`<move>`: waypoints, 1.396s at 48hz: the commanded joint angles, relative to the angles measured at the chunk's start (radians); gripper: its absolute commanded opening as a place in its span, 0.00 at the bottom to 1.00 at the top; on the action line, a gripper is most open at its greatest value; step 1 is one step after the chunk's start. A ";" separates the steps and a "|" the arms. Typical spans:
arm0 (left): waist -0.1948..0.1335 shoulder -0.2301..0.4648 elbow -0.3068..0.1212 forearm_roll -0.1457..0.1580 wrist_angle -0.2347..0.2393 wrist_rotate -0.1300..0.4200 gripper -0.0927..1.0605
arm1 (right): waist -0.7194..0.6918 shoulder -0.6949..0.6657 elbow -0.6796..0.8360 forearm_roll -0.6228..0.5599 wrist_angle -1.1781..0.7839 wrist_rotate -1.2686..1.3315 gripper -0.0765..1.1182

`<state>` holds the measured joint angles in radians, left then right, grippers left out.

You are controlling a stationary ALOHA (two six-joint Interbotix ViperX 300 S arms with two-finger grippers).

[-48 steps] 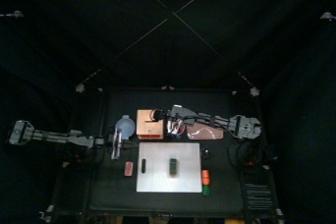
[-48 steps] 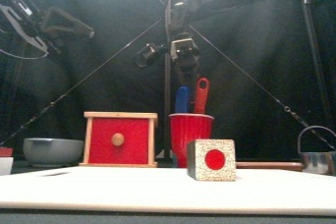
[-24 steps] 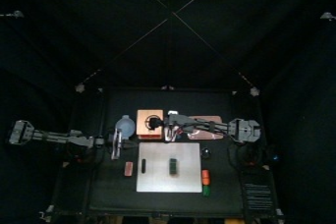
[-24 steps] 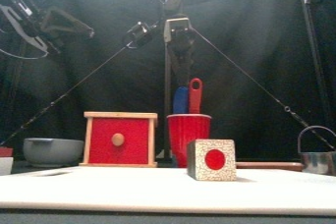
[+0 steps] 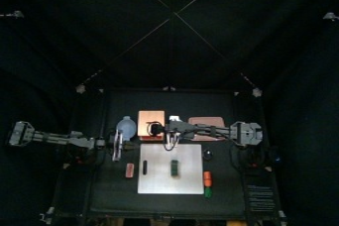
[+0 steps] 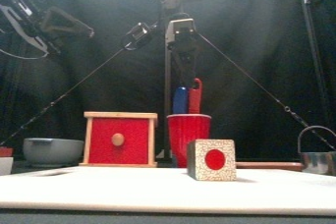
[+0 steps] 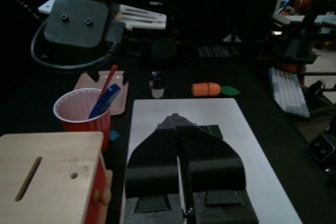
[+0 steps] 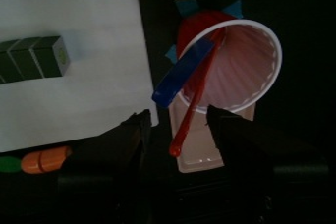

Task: Cut the sushi into 4 pieces with the knife
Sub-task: Pick up the knife at its handle with right hand

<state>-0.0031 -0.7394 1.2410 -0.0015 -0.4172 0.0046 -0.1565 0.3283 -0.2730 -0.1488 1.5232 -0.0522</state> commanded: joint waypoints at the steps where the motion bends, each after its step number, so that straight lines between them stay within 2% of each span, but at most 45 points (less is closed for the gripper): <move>1: 0.003 0.005 -0.012 0.000 -0.009 0.000 0.06 | -0.005 -0.025 -0.003 -0.008 0.002 -0.002 0.78; 30: 0.005 0.003 -0.008 -0.002 -0.009 0.000 0.06 | -0.028 -0.003 0.026 -0.035 -0.003 -0.014 0.74; 52: 0.009 0.005 -0.006 -0.002 -0.009 0.000 0.06 | -0.055 0.006 0.023 -0.028 -0.003 -0.023 0.41; 67: 0.014 0.003 -0.006 0.000 -0.009 0.000 0.06 | -0.074 -0.038 -0.044 -0.021 0.032 -0.026 0.26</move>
<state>0.0061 -0.7394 1.2487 -0.0031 -0.4188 0.0031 -0.2270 0.3543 -0.2746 -0.1764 1.5370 -0.0752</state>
